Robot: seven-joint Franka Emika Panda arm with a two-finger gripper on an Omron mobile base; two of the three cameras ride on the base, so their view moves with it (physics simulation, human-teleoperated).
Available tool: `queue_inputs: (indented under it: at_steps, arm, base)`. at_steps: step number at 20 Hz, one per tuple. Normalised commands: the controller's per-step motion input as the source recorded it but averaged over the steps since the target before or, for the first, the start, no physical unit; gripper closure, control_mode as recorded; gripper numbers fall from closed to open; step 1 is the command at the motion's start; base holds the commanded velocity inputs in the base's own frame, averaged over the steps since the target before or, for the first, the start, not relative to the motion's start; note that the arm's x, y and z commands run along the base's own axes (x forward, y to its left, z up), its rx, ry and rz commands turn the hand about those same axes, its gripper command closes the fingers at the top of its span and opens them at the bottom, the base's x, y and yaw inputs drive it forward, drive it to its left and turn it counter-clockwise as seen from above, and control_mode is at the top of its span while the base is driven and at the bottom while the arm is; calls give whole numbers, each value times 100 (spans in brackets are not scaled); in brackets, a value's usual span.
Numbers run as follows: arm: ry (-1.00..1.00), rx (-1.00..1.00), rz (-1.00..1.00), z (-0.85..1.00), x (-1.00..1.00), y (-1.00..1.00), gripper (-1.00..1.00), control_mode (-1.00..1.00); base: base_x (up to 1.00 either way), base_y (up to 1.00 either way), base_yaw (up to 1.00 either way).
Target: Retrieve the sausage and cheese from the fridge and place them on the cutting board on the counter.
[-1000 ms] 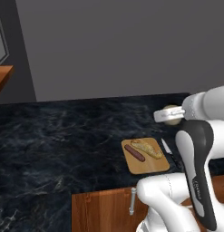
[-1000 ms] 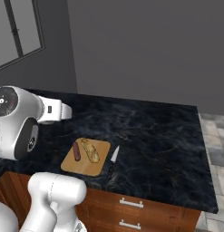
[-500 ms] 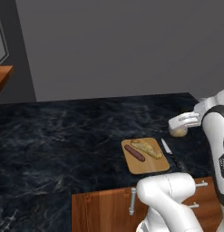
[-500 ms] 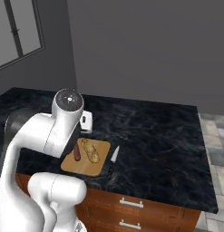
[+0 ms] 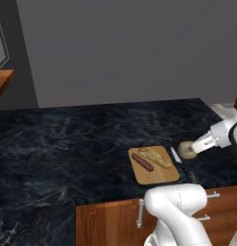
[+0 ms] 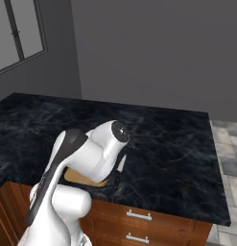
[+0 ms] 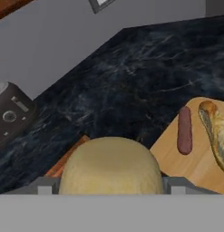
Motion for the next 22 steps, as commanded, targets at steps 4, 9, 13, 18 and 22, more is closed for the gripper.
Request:
queue_inputs:
  at_steps: [4, 9, 13, 18, 22]
  arm:
    - [0, 6, 29, -55, 31, -6, 100, -100]
    - [-3, 3, 28, -58, 21, 6, 100, -100]
    - [-8, 0, 25, -55, 13, 3, 100, -100]
    - [-19, 1, 7, -45, 19, 0, 100, -100]
    - [-24, 6, -8, -39, 19, 0, 100, -100]
  base:
    - [0, 0, 0]
    - [0, 0, 0]
    - [0, 0, 0]
    - [0, 0, 0]
    - [0, 0, 0]
